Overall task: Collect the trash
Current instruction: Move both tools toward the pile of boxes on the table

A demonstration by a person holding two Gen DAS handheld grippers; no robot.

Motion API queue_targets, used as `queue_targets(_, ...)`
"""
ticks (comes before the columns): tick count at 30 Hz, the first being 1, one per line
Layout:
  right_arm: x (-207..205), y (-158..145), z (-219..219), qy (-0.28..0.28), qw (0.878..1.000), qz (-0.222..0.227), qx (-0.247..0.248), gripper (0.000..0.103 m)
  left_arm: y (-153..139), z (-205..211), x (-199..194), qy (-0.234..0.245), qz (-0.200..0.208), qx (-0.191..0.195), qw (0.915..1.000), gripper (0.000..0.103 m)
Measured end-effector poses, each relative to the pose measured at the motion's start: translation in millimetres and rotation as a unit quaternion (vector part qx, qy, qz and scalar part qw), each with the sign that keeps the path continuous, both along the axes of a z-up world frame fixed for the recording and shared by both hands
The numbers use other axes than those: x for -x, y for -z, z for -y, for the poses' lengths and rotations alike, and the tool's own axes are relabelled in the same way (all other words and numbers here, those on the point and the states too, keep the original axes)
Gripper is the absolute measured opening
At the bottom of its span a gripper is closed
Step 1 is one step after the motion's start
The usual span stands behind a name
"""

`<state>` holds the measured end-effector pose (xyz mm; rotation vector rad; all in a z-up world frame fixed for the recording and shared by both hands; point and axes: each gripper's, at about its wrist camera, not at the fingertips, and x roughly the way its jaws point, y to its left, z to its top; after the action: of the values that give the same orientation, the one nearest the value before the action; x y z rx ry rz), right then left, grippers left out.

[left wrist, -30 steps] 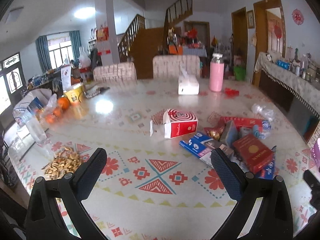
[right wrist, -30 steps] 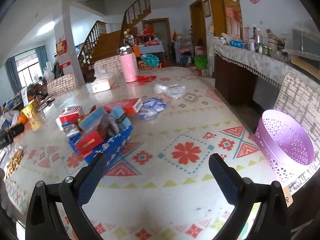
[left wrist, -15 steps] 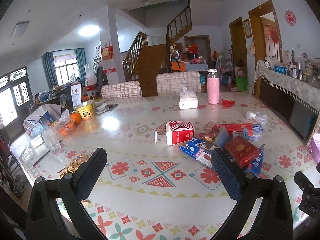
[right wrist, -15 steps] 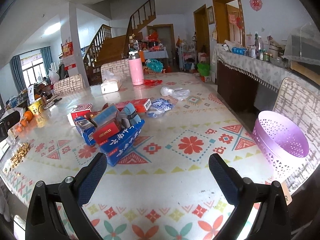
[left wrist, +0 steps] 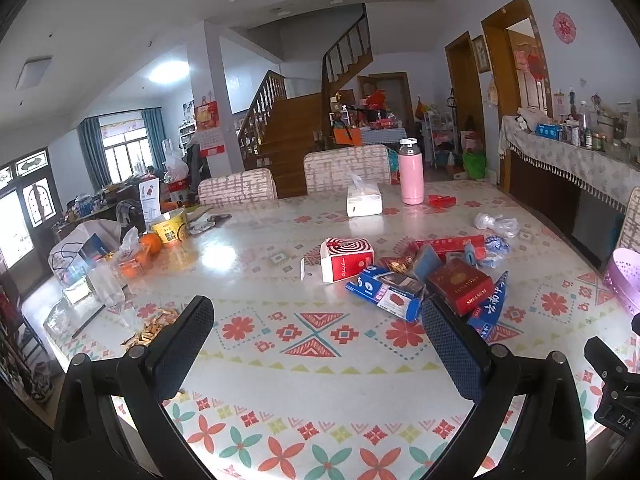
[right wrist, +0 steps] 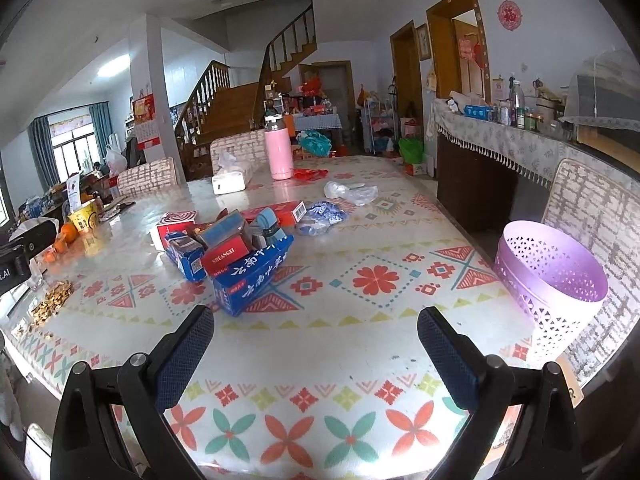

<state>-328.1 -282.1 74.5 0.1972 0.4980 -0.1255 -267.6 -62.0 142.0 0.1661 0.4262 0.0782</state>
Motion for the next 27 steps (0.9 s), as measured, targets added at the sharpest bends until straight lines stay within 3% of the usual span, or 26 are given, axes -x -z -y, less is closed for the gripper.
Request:
queue_targets(14,11,6,2,-0.004,1.0,-0.004,-0.006,0.103,6,5,8,0.012,-0.012,0.007,0.9998,0.103)
queue_targets(27,-5,18,13,0.001,0.999,-0.038,-0.017,0.103,26,3,-27,0.038,-0.085,0.044,0.9947,0.103)
